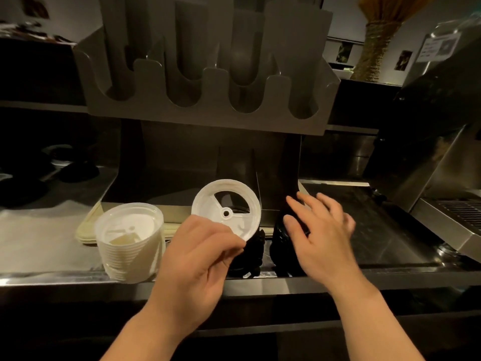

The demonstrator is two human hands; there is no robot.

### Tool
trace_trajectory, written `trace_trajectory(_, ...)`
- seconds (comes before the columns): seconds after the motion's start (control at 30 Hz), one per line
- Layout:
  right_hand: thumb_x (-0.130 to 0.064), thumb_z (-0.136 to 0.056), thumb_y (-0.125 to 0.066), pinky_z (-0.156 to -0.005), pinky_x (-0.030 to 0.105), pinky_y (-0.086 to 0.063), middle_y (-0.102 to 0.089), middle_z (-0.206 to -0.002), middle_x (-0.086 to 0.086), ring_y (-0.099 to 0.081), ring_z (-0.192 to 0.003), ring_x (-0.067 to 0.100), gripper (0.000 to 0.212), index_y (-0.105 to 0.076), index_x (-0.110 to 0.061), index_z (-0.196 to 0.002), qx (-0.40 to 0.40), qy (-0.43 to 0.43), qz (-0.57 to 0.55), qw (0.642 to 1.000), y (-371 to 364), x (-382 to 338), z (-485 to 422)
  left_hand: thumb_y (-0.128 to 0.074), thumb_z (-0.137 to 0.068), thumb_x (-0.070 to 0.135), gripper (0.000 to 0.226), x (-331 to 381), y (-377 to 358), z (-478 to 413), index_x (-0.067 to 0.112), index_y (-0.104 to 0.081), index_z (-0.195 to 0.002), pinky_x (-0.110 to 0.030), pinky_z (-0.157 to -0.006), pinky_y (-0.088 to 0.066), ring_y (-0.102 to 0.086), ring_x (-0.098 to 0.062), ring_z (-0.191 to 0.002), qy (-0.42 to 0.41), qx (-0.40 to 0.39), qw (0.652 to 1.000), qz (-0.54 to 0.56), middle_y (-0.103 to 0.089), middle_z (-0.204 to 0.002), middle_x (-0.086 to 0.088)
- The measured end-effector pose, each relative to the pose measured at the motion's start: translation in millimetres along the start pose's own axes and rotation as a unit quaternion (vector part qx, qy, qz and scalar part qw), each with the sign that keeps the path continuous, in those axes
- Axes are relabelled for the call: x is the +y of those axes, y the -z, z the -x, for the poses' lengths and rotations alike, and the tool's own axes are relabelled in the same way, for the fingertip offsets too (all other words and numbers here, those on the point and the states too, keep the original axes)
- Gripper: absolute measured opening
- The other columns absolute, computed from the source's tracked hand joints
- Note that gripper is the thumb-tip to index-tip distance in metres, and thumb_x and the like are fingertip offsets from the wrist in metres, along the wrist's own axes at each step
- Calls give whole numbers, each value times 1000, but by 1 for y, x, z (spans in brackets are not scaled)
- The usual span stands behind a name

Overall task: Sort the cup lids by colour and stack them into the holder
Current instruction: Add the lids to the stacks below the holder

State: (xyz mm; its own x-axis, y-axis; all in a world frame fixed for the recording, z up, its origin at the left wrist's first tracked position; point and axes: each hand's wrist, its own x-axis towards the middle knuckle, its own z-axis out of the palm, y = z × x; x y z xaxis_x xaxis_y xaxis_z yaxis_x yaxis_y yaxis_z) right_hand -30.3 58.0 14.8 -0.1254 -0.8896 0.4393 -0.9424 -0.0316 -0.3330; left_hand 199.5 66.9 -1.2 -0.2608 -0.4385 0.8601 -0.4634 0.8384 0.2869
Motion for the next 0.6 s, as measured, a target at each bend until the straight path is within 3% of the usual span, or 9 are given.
trace_trajectory(0.17,-44,-103,-42,-119,42,-13,-48,-147,-16,-25,-145,9,38,-57,-38,-137,-34,12,11,999,7,-9,-2,-71,-85,6,21,1,0,2,20,-65,-99,-30,-81,-49,-57,-12,-94,-7,36,999,28,-64,-96,10)
trace_trajectory(0.27,-25,-102,-53,-110,28,-35,-59,-127,-18,-44,-125,-4,27,-62,-35,-126,50,45,-131,989,17,-20,0,-66,-88,12,16,2,6,1,24,-63,-100,-30,-82,-50,-58,-11,-96,-6,31,999,43,-62,-98,14)
trace_trajectory(0.33,-11,-101,-55,-100,14,-44,-59,-123,-23,-49,-120,-10,38,-58,-40,-125,17,66,-265,962,25,-37,0,-63,-87,17,14,6,14,1,26,-62,-97,-30,-83,-51,-60,-16,-96,56,32,992,104,-62,-98,15)
trace_trajectory(0.4,-3,-99,-57,-99,19,-49,-58,-131,-19,-52,-127,-1,48,-58,-39,-130,-79,107,-344,930,33,-57,-1,-65,-85,24,8,10,27,-3,27,-65,-93,-29,-84,-52,-63,-19,-94,153,64,956,240,-65,-94,10)
trace_trajectory(0.47,-2,-97,-60,-100,24,-51,-61,-133,-16,-55,-126,4,43,-63,-34,-126,-142,139,-376,905,37,-75,-2,-75,-81,34,13,8,43,-10,25,-68,-89,-41,-89,-52,-63,-24,-91,215,100,892,385,-67,-90,-1)
trace_trajectory(0.53,-7,-94,-62,-97,22,-52,-67,-124,-13,-60,-119,5,32,-68,-28,-117,-163,134,-415,885,38,-91,-5,-81,-79,36,20,1,61,-14,21,-69,-87,-54,-89,-49,-61,-25,-87,245,117,825,496,-66,-87,-6)
trace_trajectory(0.6,-19,-91,-62,-93,30,-56,-72,-112,-5,-66,-109,14,21,-73,-23,-108,-185,130,-466,855,35,-107,-7,-75,-83,28,13,-9,80,-19,19,-67,-86,-48,-82,-57,-64,-22,-84,269,138,782,545,-65,-84,-6)
